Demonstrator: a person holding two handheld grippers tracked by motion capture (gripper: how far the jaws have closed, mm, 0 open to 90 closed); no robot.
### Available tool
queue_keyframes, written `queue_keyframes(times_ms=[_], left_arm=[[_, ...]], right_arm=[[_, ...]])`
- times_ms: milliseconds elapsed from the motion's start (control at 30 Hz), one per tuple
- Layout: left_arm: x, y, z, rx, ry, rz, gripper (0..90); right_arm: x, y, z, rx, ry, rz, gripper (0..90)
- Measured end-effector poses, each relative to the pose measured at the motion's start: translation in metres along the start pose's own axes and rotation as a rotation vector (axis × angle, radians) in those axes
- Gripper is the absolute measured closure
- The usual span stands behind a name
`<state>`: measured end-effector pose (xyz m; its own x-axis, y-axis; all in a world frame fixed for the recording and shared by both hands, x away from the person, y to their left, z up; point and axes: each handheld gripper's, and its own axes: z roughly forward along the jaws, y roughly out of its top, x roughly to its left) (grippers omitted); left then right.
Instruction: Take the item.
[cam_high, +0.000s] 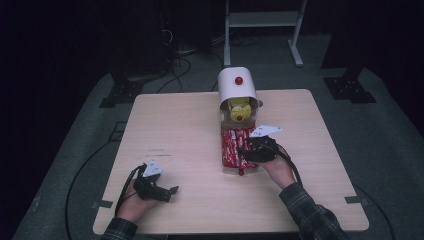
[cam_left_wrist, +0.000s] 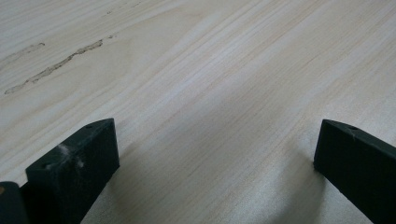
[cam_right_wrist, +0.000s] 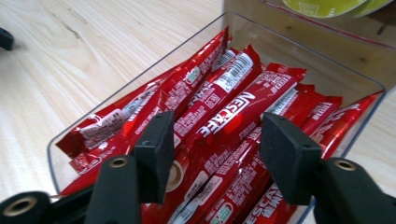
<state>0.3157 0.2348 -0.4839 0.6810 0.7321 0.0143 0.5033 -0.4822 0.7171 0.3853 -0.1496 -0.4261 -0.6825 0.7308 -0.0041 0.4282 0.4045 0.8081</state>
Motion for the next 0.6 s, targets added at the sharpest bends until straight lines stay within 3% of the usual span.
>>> queue_keyframes(times_ms=[100,167,200,333,600], left_arm=[[0.0000,0.0000,0.0000,0.000,0.000,0.000,0.0],[0.0000,0.0000,0.0000,0.000,0.000,0.001,0.0],[0.0000,0.0000,0.0000,0.000,0.000,0.000,0.0],[0.0000,0.0000,0.0000,0.000,0.000,0.000,0.0],[0.0000,0.0000,0.0000,0.000,0.000,0.001,0.0]], right_arm=[[0.0013,0.0007,-0.0003,0.006,-0.031,-0.010,51.5],[0.0016,0.0010,-0.0008,0.005,-0.035,0.001,53.7],[0.0009,0.0011,-0.0018,0.003,-0.038,-0.002,63.0],[0.0023,0.0007,0.0001,0.014,-0.022,0.008,69.2],[0.0012,0.0021,-0.0020,0.026,-0.045,0.032,86.7]])
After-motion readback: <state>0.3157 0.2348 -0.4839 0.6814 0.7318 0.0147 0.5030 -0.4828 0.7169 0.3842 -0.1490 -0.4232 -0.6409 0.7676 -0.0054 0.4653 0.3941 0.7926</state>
